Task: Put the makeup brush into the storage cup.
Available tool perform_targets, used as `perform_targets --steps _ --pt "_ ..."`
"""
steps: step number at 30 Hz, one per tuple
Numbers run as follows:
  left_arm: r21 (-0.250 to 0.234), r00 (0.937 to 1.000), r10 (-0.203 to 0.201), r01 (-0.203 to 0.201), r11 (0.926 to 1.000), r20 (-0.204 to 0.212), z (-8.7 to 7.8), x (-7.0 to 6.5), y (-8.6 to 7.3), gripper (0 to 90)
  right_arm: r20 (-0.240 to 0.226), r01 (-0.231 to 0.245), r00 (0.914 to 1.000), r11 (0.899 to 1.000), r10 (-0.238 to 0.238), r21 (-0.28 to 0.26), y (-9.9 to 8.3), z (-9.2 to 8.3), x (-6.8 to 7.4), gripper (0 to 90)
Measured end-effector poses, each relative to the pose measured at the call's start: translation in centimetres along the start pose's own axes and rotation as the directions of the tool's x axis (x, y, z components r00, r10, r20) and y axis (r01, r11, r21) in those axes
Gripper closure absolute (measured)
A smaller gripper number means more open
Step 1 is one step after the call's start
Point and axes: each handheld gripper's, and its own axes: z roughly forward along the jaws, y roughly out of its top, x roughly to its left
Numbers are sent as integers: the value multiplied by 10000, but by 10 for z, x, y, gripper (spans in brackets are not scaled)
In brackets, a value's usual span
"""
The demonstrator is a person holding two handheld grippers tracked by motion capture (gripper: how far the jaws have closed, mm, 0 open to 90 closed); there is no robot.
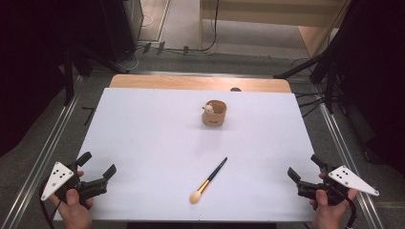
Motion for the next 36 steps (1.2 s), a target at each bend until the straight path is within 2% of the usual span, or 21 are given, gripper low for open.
perform_targets --steps 2,3,6,10,13,16,17,19,21,22,24,25,26,30,31,32,33,34,35,36 --pt "-9 10000 -11 11 10000 -5 0 0 0 22 -48 56 10000 10000 -56 43 1 1 1 18" --pt "35 10000 -56 56 10000 -1 1 0 -1 21 -253 162 9996 9998 -159 128 5 2 4 18" --pt "77 10000 -45 45 10000 -2 1 0 -1 21 -380 353 9987 9991 -344 251 9 6 7 31" --pt "38 10000 -70 70 10000 -14 0 1 -1 21 -797 677 9948 9964 -635 516 16 16 16 32" --pt "64 9999 -106 106 9999 -43 0 2 -2 21 -1244 1200 9862 9892 -1091 840 25 28 26 31" --pt "78 9999 -93 93 9999 -50 0 2 -2 21 -1515 1282 9821 9866 -1122 1007 31 35 30 27" --pt "69 9999 -97 97 9999 -49 0 2 -2 21 -1863 1353 9760 9842 -1125 1143 36 42 34 20" --pt "93 10000 -75 76 9999 -39 1 2 -2 22 -1987 1425 9731 9822 -1165 1221 38 46 37 18" --pt "105 10000 -67 67 9999 -27 1 2 -2 21 -2204 1681 9660 9763 -1355 1365 43 53 43 15" --pt "79 10000 -71 72 9999 -32 0 2 -2 21 -2444 1952 9572 9695 -1554 1482 48 60 49 13" --pt "67 10000 -81 81 9999 -19 0 2 -2 21 -2711 2209 9471 9616 -1716 1632 52 67 56 10" --pt "71 10000 -76 76 9999 -18 0 2 -2 21 -2711 2209 9471 9616 -1716 1632 52 67 56 10" --pt "74 10000 -74 75 9999 -40 -1 3 -2 22 -2866 2565 9371 9500 -1993 1782 56 73 63 10" --pt "37 9999 -115 115 9999 -55 -1 4 -2 21 -3281 3218 9128 9229 -2430 2117 62 86 78 5" --pt "22 9999 -124 124 9999 -54 -1 4 -2 21 -3281 3218 9128 9229 -2430 2117 62 86 78 5" --pt "2 9999 -146 146 9999 -56 -1 4 -2 21 -3508 3438 9014 9120 -2537 2239 64 92 85 3" --pt "4 9999 -157 157 9999 -58 -2 4 -2 21 -3508 3438 9014 9120 -2537 2239 64 92 85 3" --pt "8 9998 -171 171 9999 -57 -2 4 -2 21 -3654 3566 8936 9065 -2605 2258 65 95 88 3" --pt "7 9998 -169 169 9999 -55 -2 4 -1 22 -3892 3800 8805 8940 -2708 2376 67 102 95 0" --pt "8 9999 -154 154 9999 -45 -1 4 -1 22 -3892 3800 8805 8940 -2708 2376 67 102 95 0"
